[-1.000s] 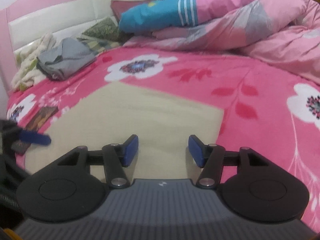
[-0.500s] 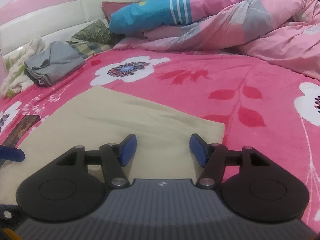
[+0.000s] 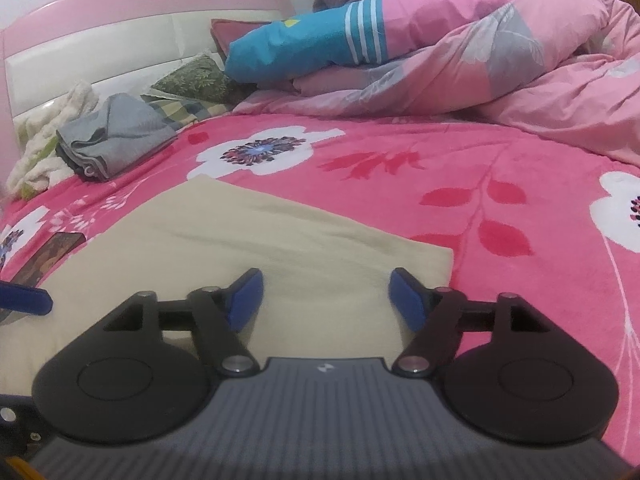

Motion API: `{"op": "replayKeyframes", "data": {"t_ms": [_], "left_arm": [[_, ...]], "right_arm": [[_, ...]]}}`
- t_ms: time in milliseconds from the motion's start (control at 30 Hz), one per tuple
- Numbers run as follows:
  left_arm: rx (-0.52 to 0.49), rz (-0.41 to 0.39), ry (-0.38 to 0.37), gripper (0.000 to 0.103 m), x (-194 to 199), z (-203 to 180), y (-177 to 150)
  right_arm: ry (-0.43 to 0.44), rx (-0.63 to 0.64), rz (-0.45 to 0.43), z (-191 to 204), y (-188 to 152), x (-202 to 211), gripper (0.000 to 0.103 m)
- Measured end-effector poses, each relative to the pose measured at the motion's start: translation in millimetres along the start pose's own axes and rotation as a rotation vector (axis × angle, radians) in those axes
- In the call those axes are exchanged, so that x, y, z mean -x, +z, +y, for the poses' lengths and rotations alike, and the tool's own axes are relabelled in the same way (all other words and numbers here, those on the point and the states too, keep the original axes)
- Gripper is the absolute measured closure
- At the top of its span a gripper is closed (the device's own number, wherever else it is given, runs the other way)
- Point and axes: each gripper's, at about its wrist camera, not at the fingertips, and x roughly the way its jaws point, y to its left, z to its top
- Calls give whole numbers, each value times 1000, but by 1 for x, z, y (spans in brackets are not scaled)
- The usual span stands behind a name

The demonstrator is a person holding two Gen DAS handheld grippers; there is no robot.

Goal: Fold clothes

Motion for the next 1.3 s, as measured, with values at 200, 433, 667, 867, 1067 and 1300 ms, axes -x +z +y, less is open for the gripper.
{"op": "replayKeyframes", "data": {"t_ms": [200, 433, 667, 867, 1067, 1300], "left_arm": [[35, -85, -37, 0, 8, 10, -10], [132, -125, -111, 0, 15, 28, -12], [155, -137, -156, 0, 14, 36, -14], [132, -146, -175, 0, 12, 36, -17], [62, -132, -145, 0, 11, 28, -17], [72, -121, -153, 0, 13, 28, -17]], "right_arm": [[20, 8, -7, 1, -1, 2, 14], [32, 22, -10, 3, -1, 2, 1], [31, 19, -10, 4, -1, 3, 1], [60, -11, -14, -2, -1, 4, 1], [49, 3, -9, 1, -2, 4, 1], [51, -1, -8, 1, -2, 3, 1]]}}
